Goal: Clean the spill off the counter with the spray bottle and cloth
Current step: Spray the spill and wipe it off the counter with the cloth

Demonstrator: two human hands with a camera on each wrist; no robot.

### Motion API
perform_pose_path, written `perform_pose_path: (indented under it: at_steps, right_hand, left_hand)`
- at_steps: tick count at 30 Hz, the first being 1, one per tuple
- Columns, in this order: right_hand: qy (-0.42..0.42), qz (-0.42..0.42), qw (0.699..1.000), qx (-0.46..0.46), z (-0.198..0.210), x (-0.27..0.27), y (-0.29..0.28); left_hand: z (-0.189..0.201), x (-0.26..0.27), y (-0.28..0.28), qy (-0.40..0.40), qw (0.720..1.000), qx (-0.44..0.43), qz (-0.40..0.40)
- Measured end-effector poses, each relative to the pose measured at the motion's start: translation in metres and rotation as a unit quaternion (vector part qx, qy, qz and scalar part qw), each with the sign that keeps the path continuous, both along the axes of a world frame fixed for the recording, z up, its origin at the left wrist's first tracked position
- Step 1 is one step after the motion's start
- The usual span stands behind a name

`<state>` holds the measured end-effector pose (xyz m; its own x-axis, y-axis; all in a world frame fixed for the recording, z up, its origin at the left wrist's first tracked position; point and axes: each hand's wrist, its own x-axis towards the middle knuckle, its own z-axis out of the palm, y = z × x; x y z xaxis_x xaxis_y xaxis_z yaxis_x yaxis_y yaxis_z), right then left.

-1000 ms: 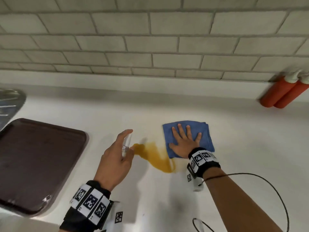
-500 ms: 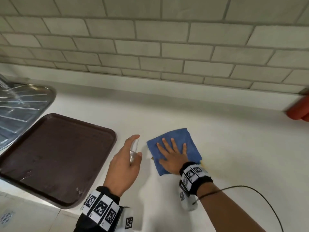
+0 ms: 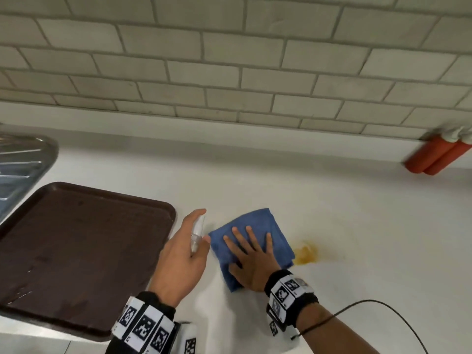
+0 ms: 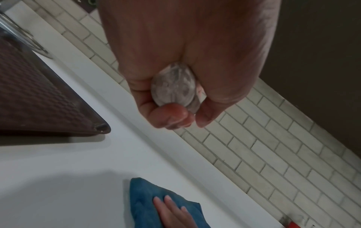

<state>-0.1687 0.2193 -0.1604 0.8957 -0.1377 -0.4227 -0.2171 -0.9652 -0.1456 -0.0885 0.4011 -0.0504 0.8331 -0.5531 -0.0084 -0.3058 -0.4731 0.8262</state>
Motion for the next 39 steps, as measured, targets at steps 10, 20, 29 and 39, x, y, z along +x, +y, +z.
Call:
perform_pose_path:
  at_steps: [10,20,29,39]
  right_hand:
    - [-0.051,-0.036,0.998,-0.011,-0.007,-0.048,0.008]
    - [-0.021,-0.187,0.982,0.003,0.000,-0.076,-0.116]
    - [-0.028,-0.165,0.986,0.008,-0.004,-0.154,-0.138]
    - [0.012,-0.203,0.979,0.022,0.011,-0.090,-0.180]
  left_hand:
    - [0.002,-0.012,-0.029,-0.022,0.999,0.010,-0.024]
    - [0.010,-0.050,-0.077,-0.052,0.997,0.033,-0.041]
    - [0.016,-0.075,-0.112,-0.064,0.997,0.038,-0.033]
    - [0.019,-0.082,-0.124,-0.080,0.995,0.051,-0.010]
